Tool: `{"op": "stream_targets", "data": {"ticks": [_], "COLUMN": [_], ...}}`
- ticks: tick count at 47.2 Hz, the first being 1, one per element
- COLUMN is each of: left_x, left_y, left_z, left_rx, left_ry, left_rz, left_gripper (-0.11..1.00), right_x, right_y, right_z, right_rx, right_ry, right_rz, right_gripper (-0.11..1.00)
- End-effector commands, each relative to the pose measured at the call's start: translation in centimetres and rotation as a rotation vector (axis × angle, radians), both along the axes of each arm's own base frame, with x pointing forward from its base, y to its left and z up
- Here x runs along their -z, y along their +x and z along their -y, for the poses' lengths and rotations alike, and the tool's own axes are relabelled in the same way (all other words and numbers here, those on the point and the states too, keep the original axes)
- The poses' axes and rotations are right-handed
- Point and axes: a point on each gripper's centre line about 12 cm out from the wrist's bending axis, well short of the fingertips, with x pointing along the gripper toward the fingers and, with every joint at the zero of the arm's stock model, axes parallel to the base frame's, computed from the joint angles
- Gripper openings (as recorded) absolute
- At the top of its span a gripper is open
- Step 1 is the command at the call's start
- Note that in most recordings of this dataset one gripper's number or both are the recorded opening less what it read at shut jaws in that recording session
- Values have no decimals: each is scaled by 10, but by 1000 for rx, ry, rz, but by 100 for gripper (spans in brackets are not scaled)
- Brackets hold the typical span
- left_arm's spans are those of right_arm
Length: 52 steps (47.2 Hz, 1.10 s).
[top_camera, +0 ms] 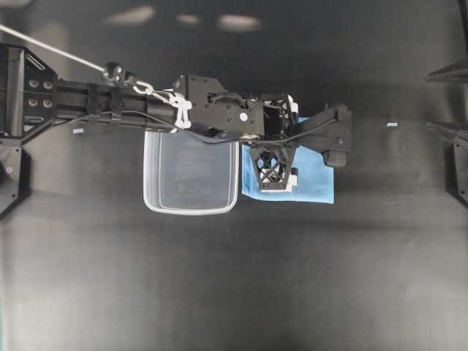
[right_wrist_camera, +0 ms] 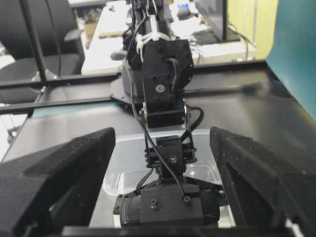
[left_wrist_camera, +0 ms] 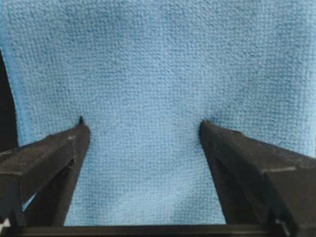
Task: Place the blue towel into the container with the left arm.
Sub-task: 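Lower the open left gripper onto the blue towel and close it, then lift the blue towel with the left gripper and carry it leftward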
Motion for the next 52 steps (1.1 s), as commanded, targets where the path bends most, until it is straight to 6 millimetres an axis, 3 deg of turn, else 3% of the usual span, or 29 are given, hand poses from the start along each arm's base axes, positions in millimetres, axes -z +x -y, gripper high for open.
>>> {"op": "stream_targets", "data": {"ticks": [1, 6, 14, 19, 25, 35, 42, 52], "left_x": [4, 3, 1, -16, -55, -148, -209, -242], "left_y": [1, -1, -1, 3, 8, -5, -42, -96], "left_z": [6, 6, 10, 9, 11, 11, 4, -6], "left_rx": [11, 3, 19, 19, 23, 18, -4, -34], "left_ry": [2, -1, 3, 5, 7, 11, 13, 15], "left_rz": [-5, -17, -15, 21, 93, 205, 215, 195], "left_gripper": [86, 74, 26, 6, 6, 6, 6, 6], "right_x": [-3, -3, -4, -7, -7, -10, -11, -16], "right_y": [2, 2, 2, 1, 1, 0, 0, -2], "right_z": [1, 1, 2, 3, 3, 3, 3, 3], "right_rx": [3, 3, 12, 17, 17, 22, 20, 21], "right_ry": [4, 4, 2, 2, 2, 0, 0, -4], "right_rz": [8, 8, 17, 39, 40, 60, 65, 101], "right_gripper": [75, 75, 75, 75, 75, 75, 75, 75]}}
